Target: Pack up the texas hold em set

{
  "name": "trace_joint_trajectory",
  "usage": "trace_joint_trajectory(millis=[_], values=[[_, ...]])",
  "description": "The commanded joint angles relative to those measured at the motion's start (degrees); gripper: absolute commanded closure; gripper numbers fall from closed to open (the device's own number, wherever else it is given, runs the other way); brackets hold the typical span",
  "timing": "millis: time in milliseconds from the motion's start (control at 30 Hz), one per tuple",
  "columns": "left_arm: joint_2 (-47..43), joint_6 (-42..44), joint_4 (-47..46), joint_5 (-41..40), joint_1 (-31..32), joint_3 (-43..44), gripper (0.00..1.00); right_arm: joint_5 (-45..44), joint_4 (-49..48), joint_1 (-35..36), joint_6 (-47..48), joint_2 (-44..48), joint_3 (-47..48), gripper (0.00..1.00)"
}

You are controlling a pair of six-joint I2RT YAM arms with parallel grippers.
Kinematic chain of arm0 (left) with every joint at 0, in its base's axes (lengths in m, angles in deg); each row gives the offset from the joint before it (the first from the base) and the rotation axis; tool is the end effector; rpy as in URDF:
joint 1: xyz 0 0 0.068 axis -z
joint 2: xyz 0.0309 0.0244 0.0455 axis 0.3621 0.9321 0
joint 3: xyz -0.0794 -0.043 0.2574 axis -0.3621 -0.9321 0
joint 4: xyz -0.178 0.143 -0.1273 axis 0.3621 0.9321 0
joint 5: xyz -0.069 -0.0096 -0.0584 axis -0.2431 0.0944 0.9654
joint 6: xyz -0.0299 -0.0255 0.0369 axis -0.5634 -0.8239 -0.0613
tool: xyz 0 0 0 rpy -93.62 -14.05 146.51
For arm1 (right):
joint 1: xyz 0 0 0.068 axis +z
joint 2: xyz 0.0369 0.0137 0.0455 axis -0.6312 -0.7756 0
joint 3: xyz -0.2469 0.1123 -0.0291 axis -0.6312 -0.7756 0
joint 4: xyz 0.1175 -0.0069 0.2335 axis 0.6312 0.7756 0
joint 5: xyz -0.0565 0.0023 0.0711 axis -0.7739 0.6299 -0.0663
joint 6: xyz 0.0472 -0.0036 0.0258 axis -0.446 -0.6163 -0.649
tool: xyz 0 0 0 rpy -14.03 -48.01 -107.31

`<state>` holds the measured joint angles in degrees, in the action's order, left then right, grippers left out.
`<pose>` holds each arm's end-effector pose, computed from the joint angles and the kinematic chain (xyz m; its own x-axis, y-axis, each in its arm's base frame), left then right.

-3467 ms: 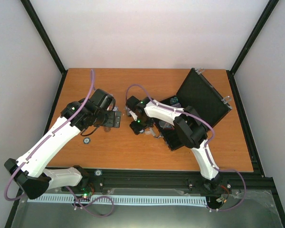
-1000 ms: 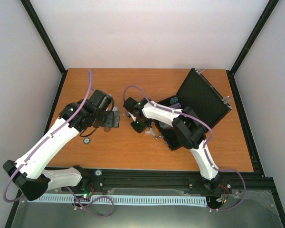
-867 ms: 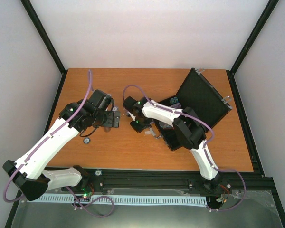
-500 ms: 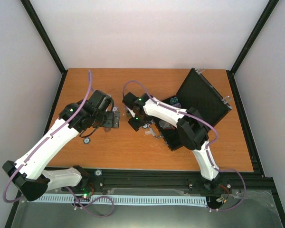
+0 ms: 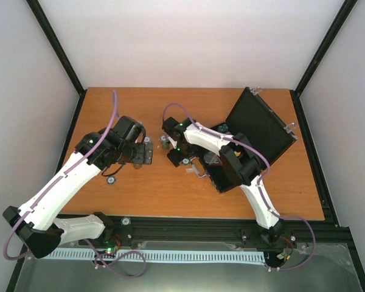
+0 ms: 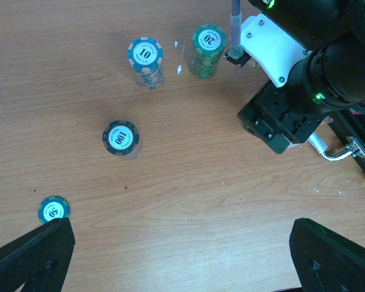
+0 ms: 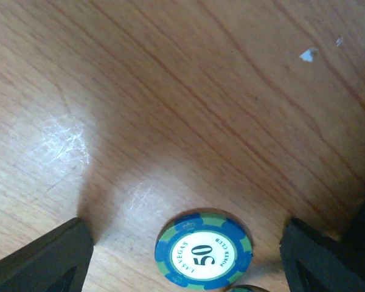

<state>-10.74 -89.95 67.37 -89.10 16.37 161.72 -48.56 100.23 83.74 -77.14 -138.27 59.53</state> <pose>0.1647 -0.1169 0.3592 -0.8445 0.0583 -0.5323 0.1159 0.9904 -0.0755 0.3223 0.3187 0.1527 -0.7618 -0.6424 -0.0828 -0.6459 0.7631 0.0215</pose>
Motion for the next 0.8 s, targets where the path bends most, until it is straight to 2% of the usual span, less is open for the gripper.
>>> trace_joint_trajectory(millis=[0,100,200,233,333,533,767], values=[[-0.6,0.1,0.2,-0.8,-0.2,0.4,0.0,1.9,-0.1,0.2,0.7,-1.1,-1.5,0.14],[-0.4,0.1,0.1,-0.8,-0.2,0.4,0.0,2.4,0.3,0.2,0.8,-2.0,-1.9,0.25],[-0.3,0.2,0.2,-1.0,-0.2,0.5,0.0,3.6,0.9,0.2,0.6,-1.3,-2.8,0.44],[-0.3,0.1,0.2,-1.1,-0.2,0.5,0.0,3.8,0.9,0.2,0.5,-0.7,-3.5,0.48],[-0.6,-0.1,0.1,-1.3,-0.2,0.3,0.0,3.0,1.0,0.2,0.5,0.6,-5.4,0.52],[-1.0,-0.5,-0.3,-1.2,-0.2,-0.8,0.0,3.1,-0.1,0.2,0.6,1.1,-7.3,0.68],[-0.9,-0.3,-0.4,-1.6,-0.2,-0.8,0.0,5.0,-0.6,0.4,0.3,3.7,-6.4,0.73]])
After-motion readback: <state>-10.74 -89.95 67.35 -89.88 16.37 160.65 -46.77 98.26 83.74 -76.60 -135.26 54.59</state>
